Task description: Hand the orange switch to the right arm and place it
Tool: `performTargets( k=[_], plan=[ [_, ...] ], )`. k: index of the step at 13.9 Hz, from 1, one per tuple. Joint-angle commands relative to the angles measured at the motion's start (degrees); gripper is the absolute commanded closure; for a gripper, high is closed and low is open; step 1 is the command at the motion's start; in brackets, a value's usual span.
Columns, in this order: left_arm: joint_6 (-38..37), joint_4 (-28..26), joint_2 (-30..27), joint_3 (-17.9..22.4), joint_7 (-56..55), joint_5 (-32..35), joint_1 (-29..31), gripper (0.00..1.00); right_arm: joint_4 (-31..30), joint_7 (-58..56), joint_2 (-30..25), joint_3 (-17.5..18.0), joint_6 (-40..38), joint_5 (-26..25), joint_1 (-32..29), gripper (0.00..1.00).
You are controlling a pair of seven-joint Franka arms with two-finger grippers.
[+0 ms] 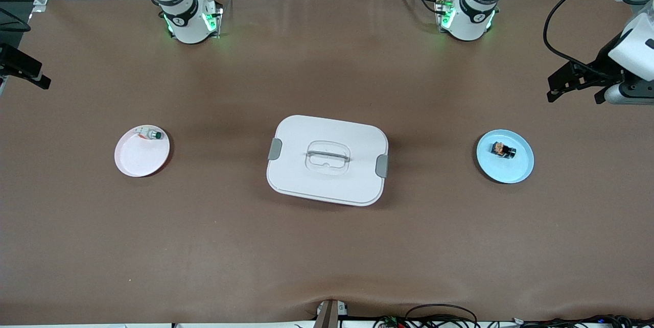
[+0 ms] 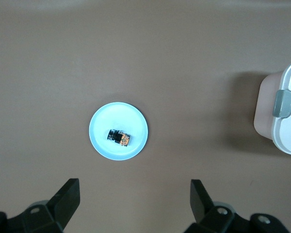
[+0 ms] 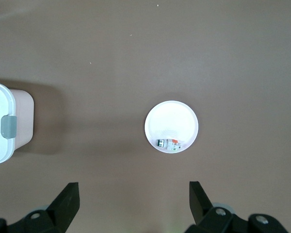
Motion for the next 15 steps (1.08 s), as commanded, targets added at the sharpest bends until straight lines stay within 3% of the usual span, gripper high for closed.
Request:
performTargets(
  k=[1, 15],
  plan=[
    [-0.7, 0.29, -0.13, -0.58, -0.35, -0.52, 0.66, 0.0, -1.47, 0.86, -1.36, 0.65, 0.52, -0.69, -0.31, 0.0],
    [0.1, 0.64, 1.53, -0.49, -0.7, 1.75, 0.48, 0.0, -1.47, 0.95, -1.19, 0.21, -0.53, -0.77, -0.84, 0.0]
  ],
)
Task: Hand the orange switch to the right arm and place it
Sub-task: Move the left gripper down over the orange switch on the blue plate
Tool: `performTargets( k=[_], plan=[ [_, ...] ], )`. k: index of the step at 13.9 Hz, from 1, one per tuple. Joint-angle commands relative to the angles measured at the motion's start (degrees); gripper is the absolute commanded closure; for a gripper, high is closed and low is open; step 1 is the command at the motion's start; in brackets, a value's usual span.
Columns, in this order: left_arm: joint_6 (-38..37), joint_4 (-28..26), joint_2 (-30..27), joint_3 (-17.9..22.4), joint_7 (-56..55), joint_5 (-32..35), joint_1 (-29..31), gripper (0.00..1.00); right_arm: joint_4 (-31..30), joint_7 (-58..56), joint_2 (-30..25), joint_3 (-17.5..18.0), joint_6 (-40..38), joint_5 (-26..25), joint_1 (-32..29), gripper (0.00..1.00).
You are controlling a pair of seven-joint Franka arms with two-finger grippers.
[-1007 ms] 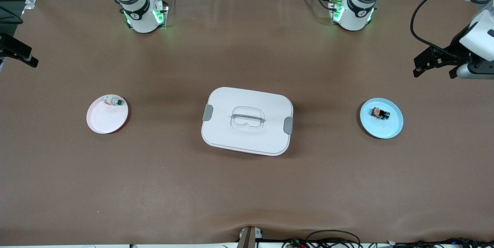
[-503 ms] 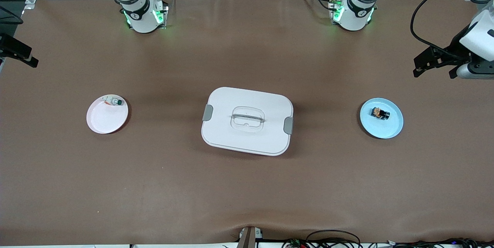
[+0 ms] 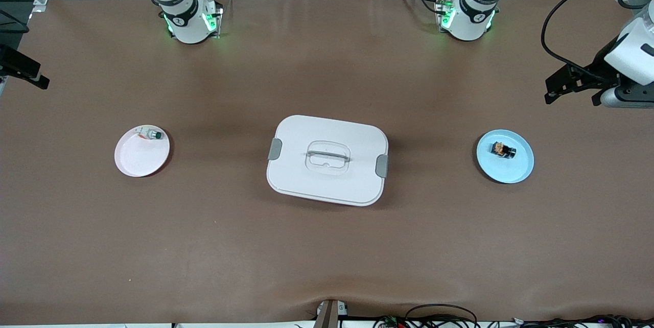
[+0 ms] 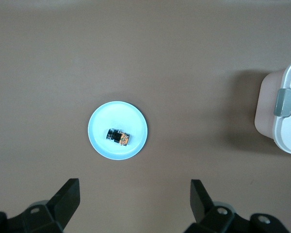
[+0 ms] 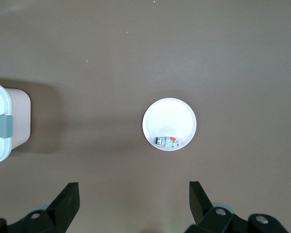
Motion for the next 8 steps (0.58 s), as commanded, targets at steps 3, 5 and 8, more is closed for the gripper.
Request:
performTargets(
  k=[3, 5, 8],
  plan=[
    [-0.66, 0.47, 1.08, -0.52, -0.35, 3.65, 0.54, 0.0, -1.08, 0.91, -1.27, 0.4, -0.21, -0.59, -0.35, 0.0],
    [-2.84, 0.3, 1.44, -0.52, 0.0, 3.57, 0.81, 0.0, -1.08, 0.91, -1.18, 0.4, -0.47, -0.59, -0.35, 0.0],
    [-6.29, -0.14, 3.1, -0.52, 0.35, 1.9, 0.81, 0.0, -1.08, 0.91, -1.18, 0.4, -0.47, -0.59, -0.35, 0.0]
  ],
)
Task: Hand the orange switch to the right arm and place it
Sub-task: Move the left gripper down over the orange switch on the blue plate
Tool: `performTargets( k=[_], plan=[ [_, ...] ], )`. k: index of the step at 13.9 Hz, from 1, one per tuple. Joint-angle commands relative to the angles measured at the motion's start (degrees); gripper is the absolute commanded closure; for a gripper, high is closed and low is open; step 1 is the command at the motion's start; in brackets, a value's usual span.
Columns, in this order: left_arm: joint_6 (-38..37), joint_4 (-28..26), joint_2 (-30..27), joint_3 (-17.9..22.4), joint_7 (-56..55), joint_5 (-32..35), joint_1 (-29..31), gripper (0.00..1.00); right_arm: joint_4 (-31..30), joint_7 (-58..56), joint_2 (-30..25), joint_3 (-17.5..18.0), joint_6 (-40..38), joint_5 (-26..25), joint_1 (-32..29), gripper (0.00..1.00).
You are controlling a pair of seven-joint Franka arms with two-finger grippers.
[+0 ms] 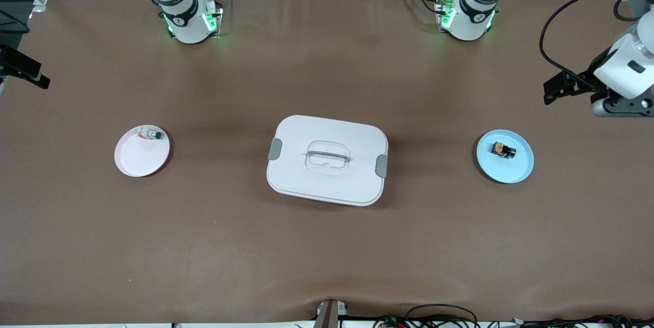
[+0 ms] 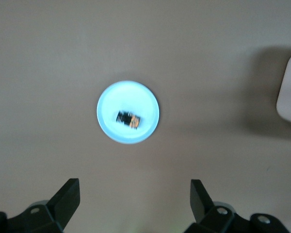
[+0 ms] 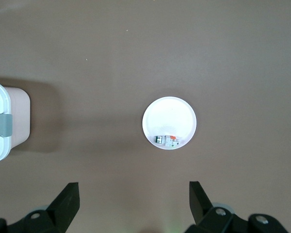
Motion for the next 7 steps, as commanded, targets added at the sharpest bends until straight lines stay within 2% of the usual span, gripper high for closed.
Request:
performTargets(
  k=[1, 3, 7],
  plan=[
    [-1.34, 0.05, 1.66, -0.53, 0.44, -0.64, 0.63, 0.0, -0.95, 0.89, -1.18, 0.41, -0.23, -0.58, -0.42, 0.0],
    [0.84, -2.66, 1.85, -0.53, 0.53, -0.64, 0.63, 0.0, -0.95, 0.89, -1.18, 0.41, -0.23, -0.58, -0.42, 0.0],
    [10.06, -12.67, 0.62, -0.53, 1.66, -0.64, 0.63, 0.0, -0.95, 0.89, -1.1, 0.41, -0.14, -0.58, -0.33, 0.0]
  ],
)
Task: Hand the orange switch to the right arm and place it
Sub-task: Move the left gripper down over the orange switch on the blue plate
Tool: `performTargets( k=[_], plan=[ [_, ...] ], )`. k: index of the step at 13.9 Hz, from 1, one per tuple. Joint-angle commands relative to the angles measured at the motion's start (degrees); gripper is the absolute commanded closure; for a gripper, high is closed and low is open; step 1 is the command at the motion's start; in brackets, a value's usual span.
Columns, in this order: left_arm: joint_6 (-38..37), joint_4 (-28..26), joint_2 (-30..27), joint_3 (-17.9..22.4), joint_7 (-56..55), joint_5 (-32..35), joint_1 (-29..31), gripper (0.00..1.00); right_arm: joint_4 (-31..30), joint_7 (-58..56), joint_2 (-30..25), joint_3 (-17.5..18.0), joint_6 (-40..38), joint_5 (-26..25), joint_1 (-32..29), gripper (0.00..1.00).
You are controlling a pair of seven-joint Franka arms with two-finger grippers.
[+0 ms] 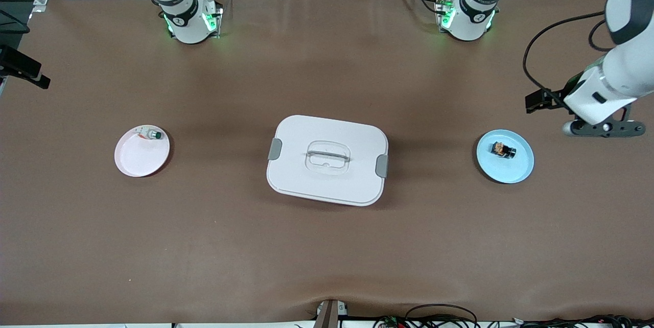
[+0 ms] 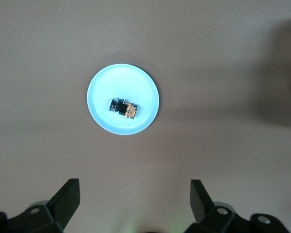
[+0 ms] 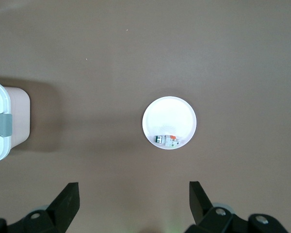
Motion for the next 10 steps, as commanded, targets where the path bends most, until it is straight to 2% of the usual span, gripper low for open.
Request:
performTargets(
  k=[1, 5, 10],
  plan=[
    [6.43, -7.45, -2.01, -0.53, 3.24, -0.56, 0.72, 0.0, -0.91, 0.88, -1.1, 0.41, -0.13, -0.57, -0.33, 0.0],
    [17.15, -16.42, -2.01, -0.53, 7.04, -0.48, 2.04, 0.0, -0.91, 0.88, -1.1, 0.41, -0.13, -0.57, -0.42, 0.0],
    [28.84, -24.16, -0.7, -0.53, 7.83, 0.4, 1.95, 0.0, -0.91, 0.88, -1.1, 0.41, -0.13, -0.57, -0.42, 0.0]
  ],
)
